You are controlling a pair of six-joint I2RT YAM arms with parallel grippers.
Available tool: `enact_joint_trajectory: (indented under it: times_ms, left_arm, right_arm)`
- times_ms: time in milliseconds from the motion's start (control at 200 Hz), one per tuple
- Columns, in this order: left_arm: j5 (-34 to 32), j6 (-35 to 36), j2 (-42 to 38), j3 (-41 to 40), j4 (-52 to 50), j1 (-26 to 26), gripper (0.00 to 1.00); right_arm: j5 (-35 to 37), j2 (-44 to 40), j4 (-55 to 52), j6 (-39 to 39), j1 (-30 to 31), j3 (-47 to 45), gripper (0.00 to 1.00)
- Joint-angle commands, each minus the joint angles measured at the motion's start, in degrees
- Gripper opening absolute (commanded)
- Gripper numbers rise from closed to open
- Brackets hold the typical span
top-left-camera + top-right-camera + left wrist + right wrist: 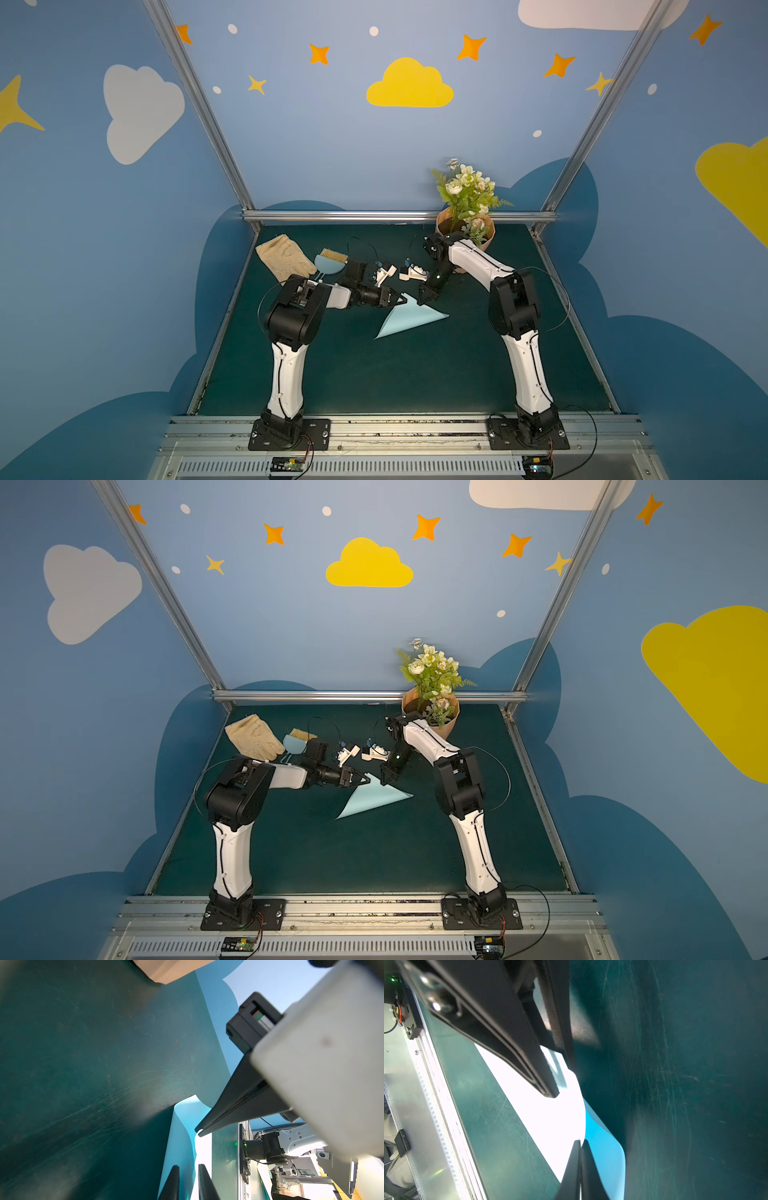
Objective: Fold the square paper diagonally
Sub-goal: Fold the paper at the center of the board.
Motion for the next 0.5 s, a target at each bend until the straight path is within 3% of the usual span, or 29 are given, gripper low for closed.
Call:
enact_joint_trajectory:
  times_ms: [0, 491]
  left_arm:
    - [0.59, 1.22, 1.13, 0.83, -0.89, -0.28, 0.20]
    - [0.63, 1.33, 1.28, 1.09, -1.11, -0.37, 0.20]
  right_arm:
    - [0.32, 1.04, -2.20, -0.73, 0.45, 1.36, 0.00]
    - [0.90, 1.29, -2.47, -1.08, 0.79, 1.89, 0.00]
